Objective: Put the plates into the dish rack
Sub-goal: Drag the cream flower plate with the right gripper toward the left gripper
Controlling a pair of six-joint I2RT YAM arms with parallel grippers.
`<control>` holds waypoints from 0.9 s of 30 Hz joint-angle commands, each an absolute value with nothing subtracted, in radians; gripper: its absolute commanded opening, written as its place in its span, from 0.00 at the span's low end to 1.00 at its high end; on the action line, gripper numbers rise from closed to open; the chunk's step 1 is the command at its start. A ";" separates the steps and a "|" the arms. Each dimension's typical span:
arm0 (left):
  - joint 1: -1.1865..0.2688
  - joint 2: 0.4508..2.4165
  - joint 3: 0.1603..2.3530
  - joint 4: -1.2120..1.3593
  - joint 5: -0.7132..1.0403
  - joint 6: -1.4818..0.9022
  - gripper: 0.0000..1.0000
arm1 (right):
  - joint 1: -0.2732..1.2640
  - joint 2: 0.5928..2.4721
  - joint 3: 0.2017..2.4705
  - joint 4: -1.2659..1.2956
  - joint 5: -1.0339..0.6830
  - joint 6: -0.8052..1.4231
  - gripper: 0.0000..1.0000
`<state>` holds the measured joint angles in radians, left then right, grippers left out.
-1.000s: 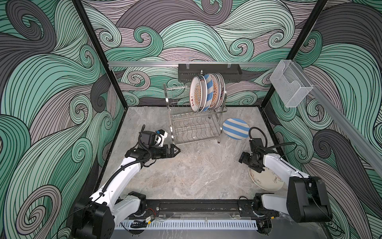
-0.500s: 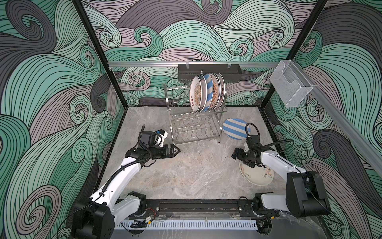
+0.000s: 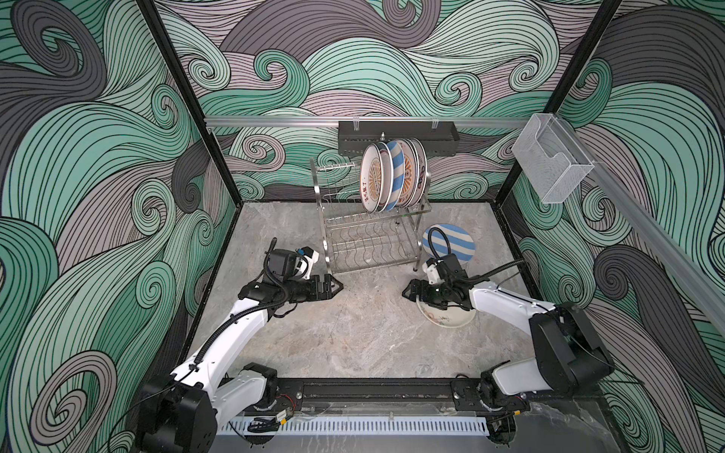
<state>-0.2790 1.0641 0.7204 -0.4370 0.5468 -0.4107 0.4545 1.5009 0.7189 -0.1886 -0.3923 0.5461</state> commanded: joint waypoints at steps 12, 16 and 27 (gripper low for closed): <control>-0.327 1.029 0.662 -0.394 0.555 -0.460 0.99 | 0.720 1.585 0.741 -0.169 -0.526 0.640 0.91; -0.349 1.026 0.644 -0.373 0.551 -0.475 0.99 | 0.733 1.518 0.729 -0.191 -0.556 0.623 0.89; -0.517 1.153 0.661 -0.265 0.428 -0.472 0.99 | 0.417 1.194 0.712 -0.485 -0.331 0.473 0.86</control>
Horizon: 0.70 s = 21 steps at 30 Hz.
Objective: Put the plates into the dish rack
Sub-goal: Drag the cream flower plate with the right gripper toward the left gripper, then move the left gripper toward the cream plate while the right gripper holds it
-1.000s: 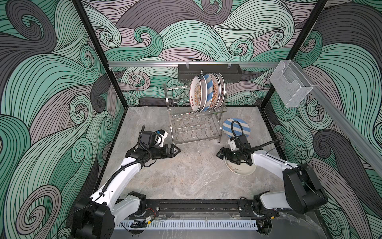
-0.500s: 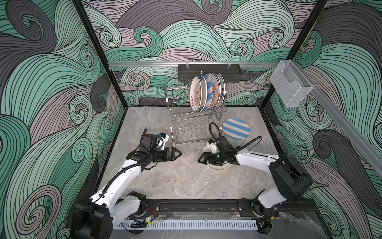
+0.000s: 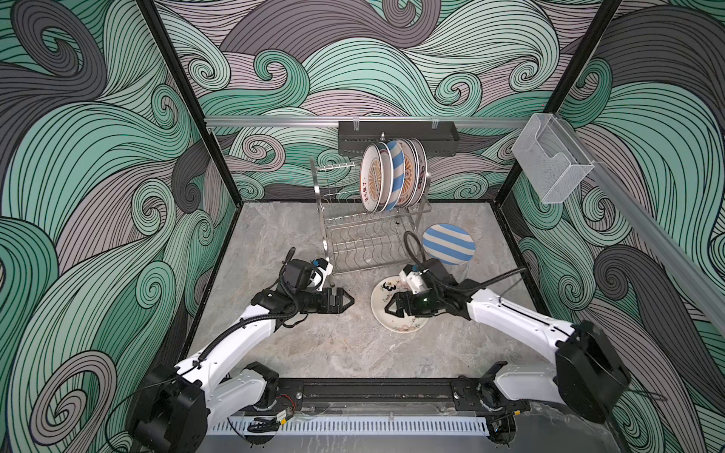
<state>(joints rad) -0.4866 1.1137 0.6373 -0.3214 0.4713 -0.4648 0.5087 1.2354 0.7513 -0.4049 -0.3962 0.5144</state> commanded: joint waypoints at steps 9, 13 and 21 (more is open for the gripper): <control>-0.583 1.332 0.735 -0.171 0.410 -0.431 0.99 | 0.253 1.184 0.597 -0.393 -0.386 0.448 0.86; -0.618 1.407 0.761 -0.137 0.412 -0.421 0.99 | 0.230 1.228 0.559 -0.310 -0.425 0.447 0.85; -0.654 1.553 0.832 -0.135 0.421 -0.394 0.99 | 0.215 1.331 0.531 -0.217 -0.484 0.453 0.82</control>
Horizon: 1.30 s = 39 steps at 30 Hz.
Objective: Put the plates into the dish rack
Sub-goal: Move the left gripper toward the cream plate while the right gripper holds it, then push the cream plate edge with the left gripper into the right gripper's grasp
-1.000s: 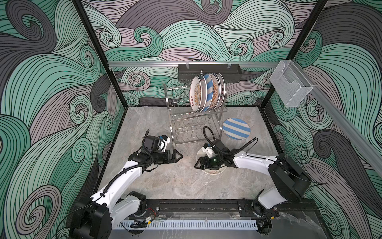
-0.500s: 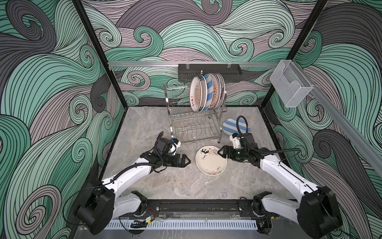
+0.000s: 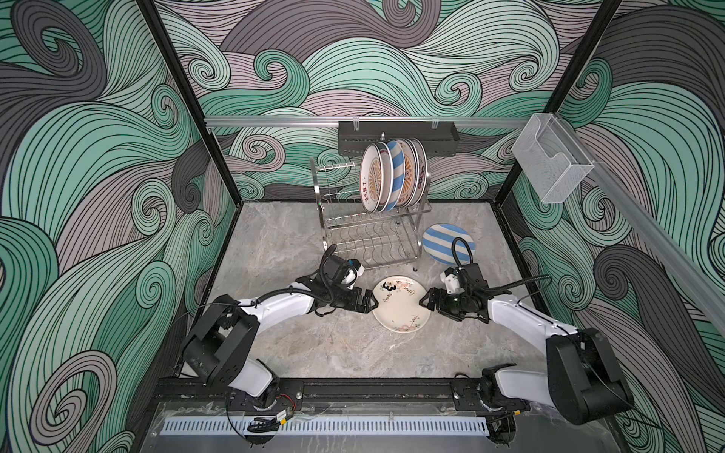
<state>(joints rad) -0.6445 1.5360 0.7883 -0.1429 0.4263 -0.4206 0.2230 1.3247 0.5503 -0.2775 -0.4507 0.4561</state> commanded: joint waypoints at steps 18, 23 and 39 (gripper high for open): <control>-0.715 1.717 0.949 -0.186 0.392 -0.298 0.99 | 0.196 1.414 0.509 -0.135 -0.539 0.489 0.81; -0.732 1.738 0.981 -0.205 0.406 -0.288 0.99 | 0.196 1.444 0.493 -0.094 -0.580 0.522 0.79; -0.778 1.744 0.989 -0.185 0.420 -0.281 0.99 | 0.196 1.483 0.429 0.136 -0.728 0.648 0.52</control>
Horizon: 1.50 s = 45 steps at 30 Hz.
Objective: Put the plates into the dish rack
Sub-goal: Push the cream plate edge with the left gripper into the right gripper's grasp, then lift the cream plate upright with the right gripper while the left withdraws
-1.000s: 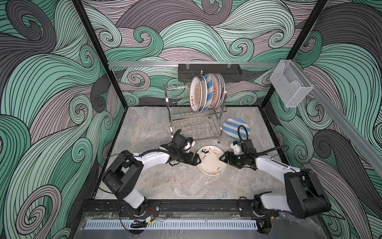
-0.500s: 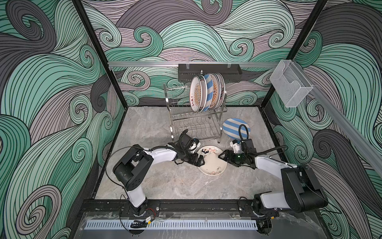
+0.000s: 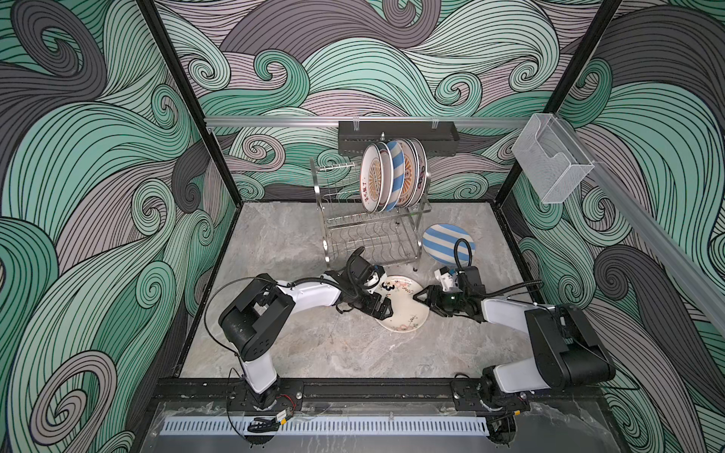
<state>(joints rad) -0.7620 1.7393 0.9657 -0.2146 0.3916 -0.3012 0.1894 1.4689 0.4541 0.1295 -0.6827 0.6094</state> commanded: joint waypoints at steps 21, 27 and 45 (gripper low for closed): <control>-0.796 1.645 0.927 -0.142 0.429 -0.314 0.99 | 0.196 1.352 0.416 0.109 -0.709 0.683 0.11; -0.798 1.599 0.903 -0.151 0.405 -0.316 0.99 | 0.194 1.226 0.443 -0.024 -0.677 0.655 0.04; -0.517 1.046 0.868 -0.557 0.348 -0.371 0.99 | 0.217 0.817 0.716 -0.597 -0.690 0.449 0.00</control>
<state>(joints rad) -0.6338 1.1336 0.8654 -0.4438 0.3042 -0.3439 0.2012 0.8562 0.6464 -0.5907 -0.6014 0.4648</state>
